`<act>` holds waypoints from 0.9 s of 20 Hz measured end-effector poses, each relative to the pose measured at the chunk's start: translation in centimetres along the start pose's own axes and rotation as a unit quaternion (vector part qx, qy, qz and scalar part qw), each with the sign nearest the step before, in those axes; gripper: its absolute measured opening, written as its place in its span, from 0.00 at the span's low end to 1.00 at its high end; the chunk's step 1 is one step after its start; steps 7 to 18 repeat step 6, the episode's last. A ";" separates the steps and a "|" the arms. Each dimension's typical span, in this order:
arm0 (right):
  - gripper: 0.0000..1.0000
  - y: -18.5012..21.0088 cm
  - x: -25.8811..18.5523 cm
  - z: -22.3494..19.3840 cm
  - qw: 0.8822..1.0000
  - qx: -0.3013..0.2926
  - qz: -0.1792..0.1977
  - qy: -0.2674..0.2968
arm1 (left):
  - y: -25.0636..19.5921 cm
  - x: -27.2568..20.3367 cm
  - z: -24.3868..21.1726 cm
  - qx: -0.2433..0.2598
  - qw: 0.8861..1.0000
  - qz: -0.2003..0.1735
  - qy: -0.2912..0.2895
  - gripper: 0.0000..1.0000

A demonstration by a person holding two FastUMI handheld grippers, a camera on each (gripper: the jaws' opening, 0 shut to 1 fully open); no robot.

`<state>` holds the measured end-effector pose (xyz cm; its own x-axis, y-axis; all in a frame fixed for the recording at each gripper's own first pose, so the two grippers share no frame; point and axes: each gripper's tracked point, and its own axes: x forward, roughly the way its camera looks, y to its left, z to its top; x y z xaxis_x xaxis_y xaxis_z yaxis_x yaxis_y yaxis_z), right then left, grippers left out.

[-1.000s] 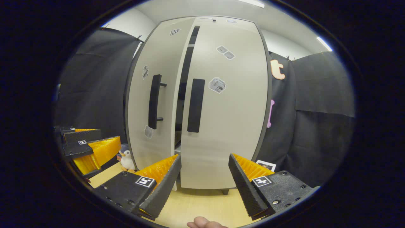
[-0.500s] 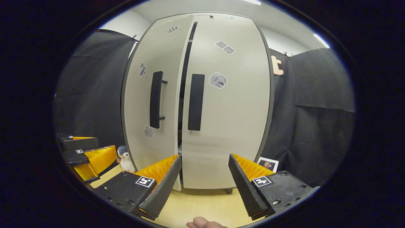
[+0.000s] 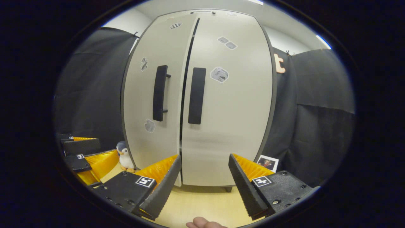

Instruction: Grab one shoe with the right hand and put it into the shoe cabinet, grab the other shoe with the left hand and put it into the shoe cabinet; then close the right door with the right hand and the left door with the left hand.

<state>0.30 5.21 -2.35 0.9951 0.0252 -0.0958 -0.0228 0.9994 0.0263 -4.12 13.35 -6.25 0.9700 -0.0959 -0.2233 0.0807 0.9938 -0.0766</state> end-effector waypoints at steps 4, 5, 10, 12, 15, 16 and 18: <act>0.97 0.4 -0.5 0.2 1.000 -0.008 0.002 -0.006 | -0.4 -0.5 0.6 0.003 1.000 0.000 -0.005 0.94; 0.97 0.5 -0.6 0.2 1.000 -0.011 0.001 -0.006 | -0.5 -0.7 0.5 0.003 1.000 -0.002 -0.005 0.94; 0.97 0.5 -0.7 0.1 1.000 -0.013 0.000 -0.006 | -0.7 -0.8 0.4 0.003 1.000 -0.006 -0.004 0.94; 0.97 0.5 -0.7 0.1 1.000 -0.013 0.000 -0.006 | -0.7 -0.8 0.4 0.003 1.000 -0.006 -0.004 0.94; 0.97 0.5 -0.7 0.1 1.000 -0.013 0.000 -0.006 | -0.7 -0.8 0.4 0.003 1.000 -0.006 -0.004 0.94; 0.97 0.5 -0.7 0.1 1.000 -0.013 0.000 -0.006 | -0.7 -0.8 0.4 0.003 1.000 -0.006 -0.004 0.94; 0.97 0.5 -0.7 0.1 1.000 -0.013 0.000 -0.006 | -0.7 -0.8 0.4 0.003 1.000 -0.006 -0.004 0.94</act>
